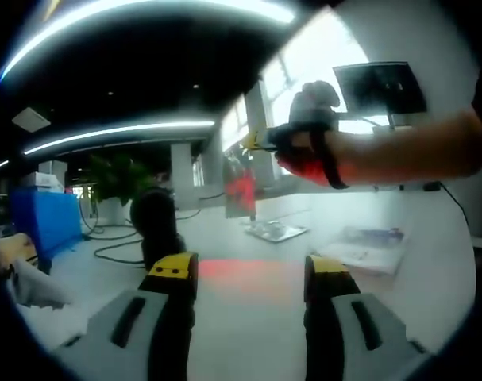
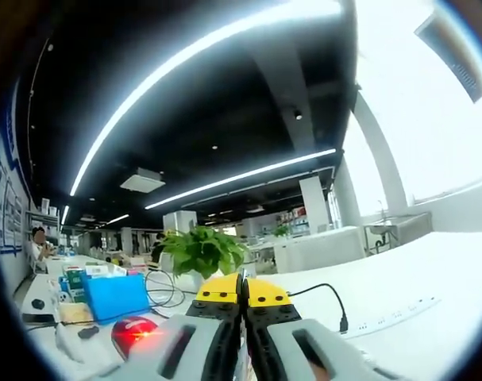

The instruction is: Clip sheet goods on table flip sheet goods clip sheet goods scan sheet goods put sheet goods back to table

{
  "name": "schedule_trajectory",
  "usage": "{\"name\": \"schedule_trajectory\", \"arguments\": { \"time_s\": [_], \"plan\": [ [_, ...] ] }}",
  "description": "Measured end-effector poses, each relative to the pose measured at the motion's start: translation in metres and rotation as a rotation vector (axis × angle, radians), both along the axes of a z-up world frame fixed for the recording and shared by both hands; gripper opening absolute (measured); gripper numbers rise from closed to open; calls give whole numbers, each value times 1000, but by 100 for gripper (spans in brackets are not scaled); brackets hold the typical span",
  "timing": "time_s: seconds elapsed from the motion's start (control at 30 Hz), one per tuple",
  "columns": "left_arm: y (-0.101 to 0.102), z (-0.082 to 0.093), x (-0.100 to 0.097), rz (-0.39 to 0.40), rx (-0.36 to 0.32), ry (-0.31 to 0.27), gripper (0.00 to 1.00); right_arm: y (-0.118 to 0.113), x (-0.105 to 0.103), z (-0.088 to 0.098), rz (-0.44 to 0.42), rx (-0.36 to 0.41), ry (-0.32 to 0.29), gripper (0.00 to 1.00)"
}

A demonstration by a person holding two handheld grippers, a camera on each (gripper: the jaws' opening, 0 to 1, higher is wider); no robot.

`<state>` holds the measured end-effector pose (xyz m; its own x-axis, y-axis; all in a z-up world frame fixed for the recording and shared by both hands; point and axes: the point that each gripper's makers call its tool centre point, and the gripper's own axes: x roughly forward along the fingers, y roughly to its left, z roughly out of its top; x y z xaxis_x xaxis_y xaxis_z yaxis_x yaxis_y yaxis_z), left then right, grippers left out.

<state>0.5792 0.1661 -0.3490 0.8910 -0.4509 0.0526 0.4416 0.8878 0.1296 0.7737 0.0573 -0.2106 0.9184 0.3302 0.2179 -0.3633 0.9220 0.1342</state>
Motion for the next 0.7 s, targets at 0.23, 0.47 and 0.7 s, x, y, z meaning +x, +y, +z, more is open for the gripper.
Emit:
{"name": "schedule_trajectory", "arguments": {
  "time_s": [0.23, 0.47, 0.7],
  "plan": [
    [0, 0, 0, -1, 0, 0, 46, -2, -8, 13, 46, -12, -1, 0],
    [0, 0, 0, -1, 3, -1, 46, -10, -15, 21, 107, -81, 20, 0],
    [0, 0, 0, 3, 1, -1, 46, -22, -26, 20, 143, -172, -4, 0]
  ]
}}
